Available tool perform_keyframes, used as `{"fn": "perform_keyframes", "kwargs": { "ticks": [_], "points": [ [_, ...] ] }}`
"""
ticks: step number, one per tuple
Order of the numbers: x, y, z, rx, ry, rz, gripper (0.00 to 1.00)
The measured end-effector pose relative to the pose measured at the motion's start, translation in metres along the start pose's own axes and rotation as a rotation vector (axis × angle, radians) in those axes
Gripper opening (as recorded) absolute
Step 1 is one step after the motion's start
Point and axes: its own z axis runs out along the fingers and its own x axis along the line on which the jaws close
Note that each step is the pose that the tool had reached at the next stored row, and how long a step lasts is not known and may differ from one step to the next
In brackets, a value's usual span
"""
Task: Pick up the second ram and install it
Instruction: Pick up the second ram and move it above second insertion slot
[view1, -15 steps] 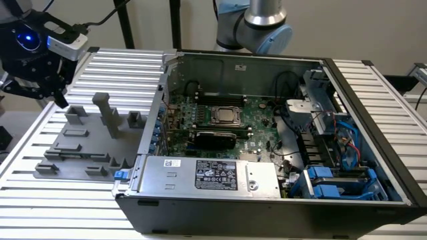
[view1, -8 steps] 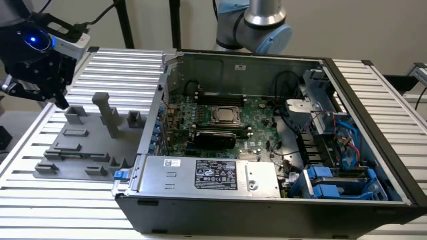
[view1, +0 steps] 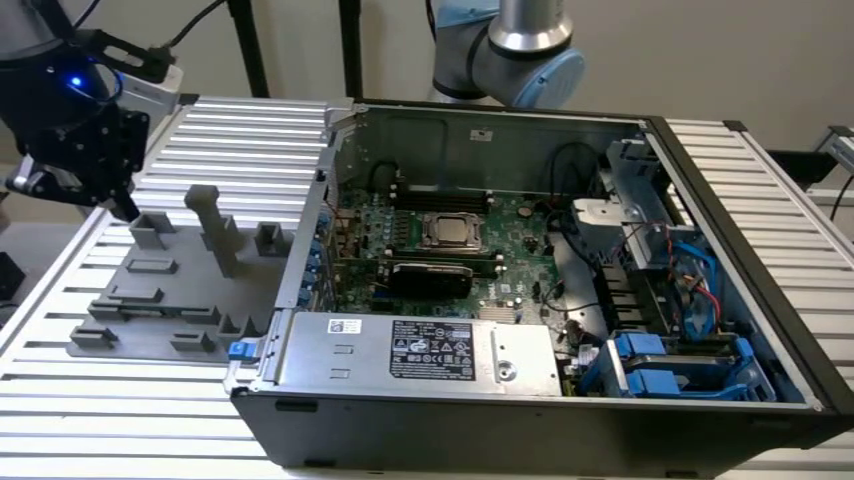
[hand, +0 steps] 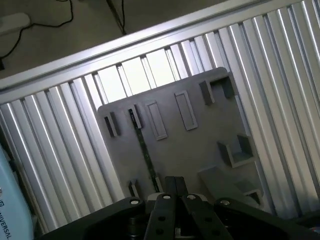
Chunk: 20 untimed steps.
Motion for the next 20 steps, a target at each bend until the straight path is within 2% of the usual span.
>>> {"fn": "perform_keyframes", "kwargs": {
  "ticks": [4,8,15,20],
  "points": [
    [0.0,0.0,0.0011,-0.0039,0.0021,-0.073,0.11],
    [0.0,0.0004,0.0025,-0.005,0.0028,-0.136,0.11],
    [0.005,0.0103,0.0056,-0.0058,0.0034,-0.173,0.11],
    [0.008,0.0107,0.0076,-0.0064,0.0039,-0.204,0.11]
  ]
}}
